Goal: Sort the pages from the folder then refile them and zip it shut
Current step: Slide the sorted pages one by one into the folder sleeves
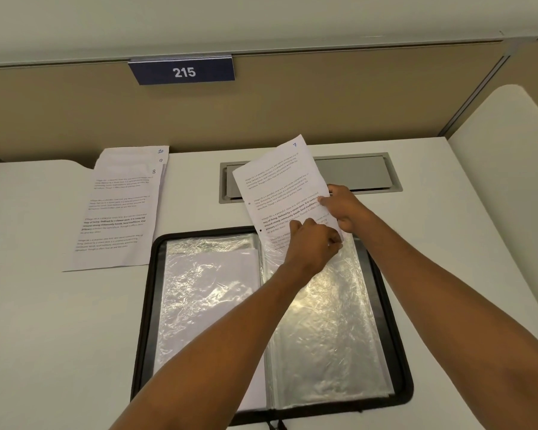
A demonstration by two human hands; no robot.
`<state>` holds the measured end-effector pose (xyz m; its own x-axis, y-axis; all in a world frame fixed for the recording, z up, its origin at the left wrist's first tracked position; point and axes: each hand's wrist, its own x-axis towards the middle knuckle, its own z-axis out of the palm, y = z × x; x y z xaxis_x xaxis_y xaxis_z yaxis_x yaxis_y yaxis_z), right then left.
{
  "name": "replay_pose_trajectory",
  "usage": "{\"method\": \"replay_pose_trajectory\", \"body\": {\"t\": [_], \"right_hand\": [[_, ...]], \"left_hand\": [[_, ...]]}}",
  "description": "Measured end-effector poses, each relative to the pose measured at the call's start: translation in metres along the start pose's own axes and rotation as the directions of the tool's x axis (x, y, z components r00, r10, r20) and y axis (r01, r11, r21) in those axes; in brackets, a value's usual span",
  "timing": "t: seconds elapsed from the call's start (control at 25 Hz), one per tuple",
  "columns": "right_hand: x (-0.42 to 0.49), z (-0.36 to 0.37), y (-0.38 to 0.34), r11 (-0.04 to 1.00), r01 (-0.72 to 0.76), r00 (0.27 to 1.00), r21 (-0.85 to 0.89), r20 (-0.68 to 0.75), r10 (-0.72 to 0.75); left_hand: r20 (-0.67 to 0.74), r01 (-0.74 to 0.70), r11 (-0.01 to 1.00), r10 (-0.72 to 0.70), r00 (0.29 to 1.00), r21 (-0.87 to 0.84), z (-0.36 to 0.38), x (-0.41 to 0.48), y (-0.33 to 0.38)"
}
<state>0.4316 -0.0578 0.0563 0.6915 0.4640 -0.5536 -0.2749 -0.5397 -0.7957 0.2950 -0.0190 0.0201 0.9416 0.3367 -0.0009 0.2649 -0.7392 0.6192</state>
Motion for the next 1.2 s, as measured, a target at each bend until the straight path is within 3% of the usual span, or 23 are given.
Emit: {"method": "replay_pose_trajectory", "body": {"t": [0.16,0.36,0.52,0.64,0.76,0.84,1.0,1.2], "right_hand": [[-0.001,0.004,0.001,1.000,0.003,1.000,0.001,-0.008,-0.003],[-0.002,0.007,0.004,0.999,-0.012,1.000,0.053,-0.020,0.013],[-0.009,0.002,0.008,1.000,-0.013,1.000,0.021,-0.006,0.013],[-0.014,-0.020,0.004,0.977,-0.026,0.994,-0.210,0.094,0.047],[-0.016,-0.043,-0.003,0.877,-0.083,0.972,-0.474,0.158,0.177],[-0.014,-0.045,-0.005,0.874,-0.096,0.977,-0.476,0.124,0.175],[-0.008,-0.040,-0.008,0.952,-0.033,0.999,-0.304,0.013,0.039],[-0.001,-0.041,-0.008,0.826,-0.177,0.955,-0.536,0.109,0.276]], "left_hand": [[0.001,-0.021,0.993,0.021,1.000,-0.116,0.000,-0.001,0.006],[-0.031,0.072,0.874,-0.100,0.995,-0.481,0.003,-0.004,-0.006],[-0.073,0.113,0.804,-0.190,0.979,-0.583,0.001,-0.005,-0.004],[-0.072,0.132,0.823,-0.205,0.976,-0.553,-0.002,0.002,-0.005],[-0.078,0.130,0.866,-0.191,0.979,-0.483,0.000,0.008,-0.004],[-0.095,0.111,0.889,-0.170,0.981,-0.443,0.002,0.010,0.000],[-0.119,0.137,0.918,-0.193,0.974,-0.371,0.006,0.012,0.008],[-0.167,0.177,0.922,-0.246,0.955,-0.345,0.012,0.015,0.010]]}}
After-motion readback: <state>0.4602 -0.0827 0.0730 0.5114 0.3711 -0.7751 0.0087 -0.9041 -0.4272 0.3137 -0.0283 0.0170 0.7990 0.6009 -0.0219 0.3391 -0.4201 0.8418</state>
